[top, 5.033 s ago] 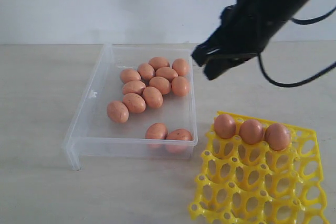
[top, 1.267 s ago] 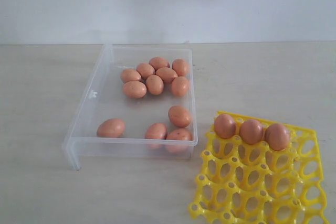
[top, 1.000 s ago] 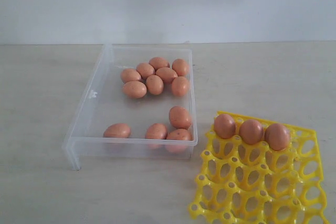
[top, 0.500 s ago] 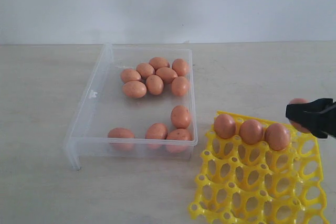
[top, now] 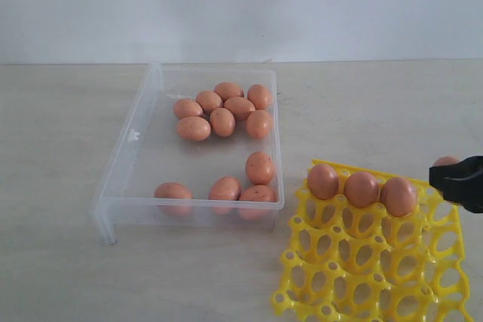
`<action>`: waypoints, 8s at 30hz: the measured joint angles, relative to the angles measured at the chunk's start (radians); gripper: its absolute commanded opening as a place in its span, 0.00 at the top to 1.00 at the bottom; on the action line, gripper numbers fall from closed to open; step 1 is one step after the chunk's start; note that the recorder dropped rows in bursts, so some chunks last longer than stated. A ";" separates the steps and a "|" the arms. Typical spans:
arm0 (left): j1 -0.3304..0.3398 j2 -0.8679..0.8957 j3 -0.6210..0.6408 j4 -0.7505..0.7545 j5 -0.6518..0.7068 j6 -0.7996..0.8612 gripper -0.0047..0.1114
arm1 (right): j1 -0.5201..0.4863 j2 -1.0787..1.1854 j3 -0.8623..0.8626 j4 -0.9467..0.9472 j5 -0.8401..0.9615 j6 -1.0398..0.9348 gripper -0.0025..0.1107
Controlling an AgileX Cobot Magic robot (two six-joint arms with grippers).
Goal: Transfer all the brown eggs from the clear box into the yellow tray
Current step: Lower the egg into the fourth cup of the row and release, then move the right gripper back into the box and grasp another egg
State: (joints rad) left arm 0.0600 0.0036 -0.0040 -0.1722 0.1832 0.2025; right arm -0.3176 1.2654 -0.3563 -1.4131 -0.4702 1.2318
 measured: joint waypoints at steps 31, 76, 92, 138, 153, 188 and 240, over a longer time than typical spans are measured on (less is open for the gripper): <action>0.000 0.000 0.000 0.000 0.000 0.000 0.92 | 0.000 0.151 0.000 0.237 -0.020 -0.290 0.98; 0.000 0.000 0.000 0.000 0.000 0.000 0.92 | 0.000 0.252 -0.002 0.394 -0.090 -0.472 0.98; 0.000 0.000 0.000 0.000 0.000 0.000 0.92 | 0.000 0.252 -0.002 0.390 -0.090 -0.472 0.60; 0.000 0.000 0.000 0.000 0.000 0.000 0.92 | 0.606 0.079 -0.529 -0.326 -0.033 0.498 0.97; 0.000 0.000 0.000 0.000 0.000 0.000 0.92 | 1.053 0.279 -0.649 -0.104 1.286 -0.432 0.98; 0.000 0.000 0.000 0.000 0.000 0.000 0.92 | 0.765 0.765 -1.165 2.105 1.242 -1.968 0.48; 0.000 0.000 0.000 0.000 0.000 0.000 0.92 | 0.866 0.871 -1.170 1.866 1.063 -2.086 0.77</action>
State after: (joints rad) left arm 0.0600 0.0036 -0.0040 -0.1722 0.1832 0.2025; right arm 0.5484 2.1364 -1.5268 0.4534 0.5925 -0.8546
